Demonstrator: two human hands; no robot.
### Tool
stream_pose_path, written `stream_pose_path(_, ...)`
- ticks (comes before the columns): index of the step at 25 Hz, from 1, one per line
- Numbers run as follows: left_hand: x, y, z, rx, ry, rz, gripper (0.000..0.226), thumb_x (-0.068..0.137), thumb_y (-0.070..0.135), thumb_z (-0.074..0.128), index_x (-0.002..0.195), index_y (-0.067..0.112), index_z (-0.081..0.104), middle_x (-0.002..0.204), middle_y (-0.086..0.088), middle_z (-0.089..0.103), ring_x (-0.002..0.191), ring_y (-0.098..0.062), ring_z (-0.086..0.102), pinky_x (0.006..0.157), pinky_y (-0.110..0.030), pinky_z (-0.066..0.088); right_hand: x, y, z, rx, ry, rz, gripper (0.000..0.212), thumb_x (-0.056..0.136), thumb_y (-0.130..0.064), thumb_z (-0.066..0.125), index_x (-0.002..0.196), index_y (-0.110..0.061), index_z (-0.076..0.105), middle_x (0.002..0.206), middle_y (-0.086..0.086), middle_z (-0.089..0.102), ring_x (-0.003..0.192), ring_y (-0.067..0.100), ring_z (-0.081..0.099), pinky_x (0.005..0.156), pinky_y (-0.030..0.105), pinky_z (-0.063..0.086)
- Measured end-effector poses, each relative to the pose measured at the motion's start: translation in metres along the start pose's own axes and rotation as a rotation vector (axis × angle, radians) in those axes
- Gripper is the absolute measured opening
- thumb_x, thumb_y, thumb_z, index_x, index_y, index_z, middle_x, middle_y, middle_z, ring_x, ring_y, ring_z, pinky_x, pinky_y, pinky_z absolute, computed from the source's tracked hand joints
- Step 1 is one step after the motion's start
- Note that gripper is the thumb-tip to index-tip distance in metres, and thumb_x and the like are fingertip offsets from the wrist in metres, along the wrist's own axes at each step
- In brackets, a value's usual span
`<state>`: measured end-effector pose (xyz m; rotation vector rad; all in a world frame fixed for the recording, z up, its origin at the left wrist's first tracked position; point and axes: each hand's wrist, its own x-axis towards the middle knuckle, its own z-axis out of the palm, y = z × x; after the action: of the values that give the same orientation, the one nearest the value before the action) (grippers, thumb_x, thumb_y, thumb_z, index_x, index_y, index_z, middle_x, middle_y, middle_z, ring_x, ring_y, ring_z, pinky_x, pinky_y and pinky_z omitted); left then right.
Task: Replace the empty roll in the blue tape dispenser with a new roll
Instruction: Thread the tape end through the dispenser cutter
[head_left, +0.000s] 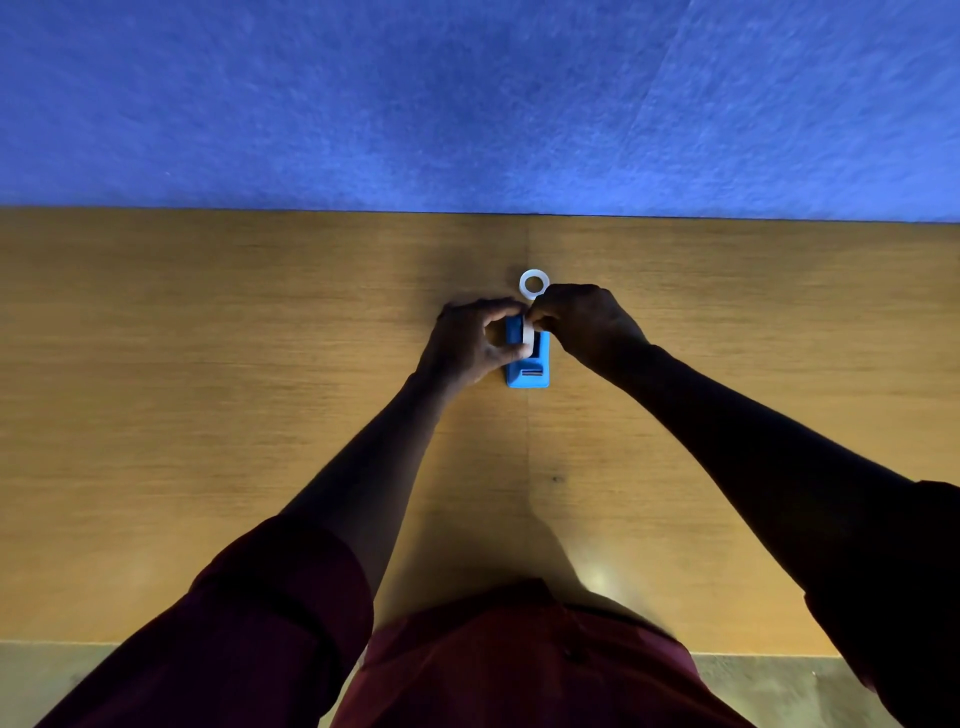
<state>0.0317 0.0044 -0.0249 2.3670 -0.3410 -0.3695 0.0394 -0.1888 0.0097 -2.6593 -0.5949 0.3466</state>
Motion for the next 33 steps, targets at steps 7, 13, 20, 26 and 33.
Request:
stream_pose_path(7,-0.0004,0.0006,0.0004,0.01,0.012,0.011,0.056,0.081,0.037,0.083,0.132,0.023,0.065,0.133,0.001,0.069,0.122,-0.017,0.062,0.111,-0.048,0.045,0.0037,-0.0004,0.0009,0.005,0.001,0.051,0.016,0.097,-0.015,0.062,0.108,-0.013,0.073,0.105,0.004,0.073,0.092,0.016,0.068,0.075,0.023,0.05)
stream_pose_path(13,-0.0014,0.0023,0.0001,0.022,0.007,0.006,0.056,0.081,0.038,0.083,0.132,0.026,0.064,0.133,0.003,0.069,0.121,-0.016,0.063,0.108,-0.049,0.048,-0.0001,-0.0045,0.0032,0.05,0.021,0.102,0.017,0.098,-0.021,0.061,0.109,-0.014,0.072,0.104,0.004,0.074,0.088,0.011,0.066,0.069,0.016,0.043)
stream_pose_path(20,-0.0033,0.0044,0.0003,0.063,0.0,0.004,0.059,0.081,0.044,0.081,0.133,0.025,0.061,0.133,0.003,0.068,0.12,-0.016,0.064,0.106,-0.049,0.049,-0.0038,-0.0054,0.0055,0.178,0.061,0.142,0.016,0.094,-0.02,0.066,0.108,-0.014,0.071,0.102,0.002,0.069,0.084,0.006,0.062,0.07,0.016,0.047)
stream_pose_path(26,-0.0044,0.0039,-0.0024,0.049,-0.016,-0.011,0.062,0.081,0.044,0.081,0.135,0.022,0.06,0.134,0.0,0.067,0.122,-0.018,0.062,0.108,-0.05,0.046,-0.0005,-0.0052,0.0077,0.23,0.047,0.16,0.023,0.082,-0.015,0.075,0.104,-0.013,0.069,0.099,-0.001,0.066,0.086,0.012,0.066,0.078,0.033,0.06)
stream_pose_path(33,-0.0021,0.0042,-0.0036,0.065,-0.035,-0.03,0.066,0.079,0.041,0.083,0.137,0.021,0.059,0.138,-0.001,0.065,0.126,-0.02,0.061,0.109,-0.051,0.046,0.0028,-0.0069,0.0078,0.163,0.013,0.172,0.033,0.079,-0.018,0.079,0.109,-0.013,0.066,0.102,0.002,0.067,0.084,0.008,0.06,0.067,0.018,0.044)
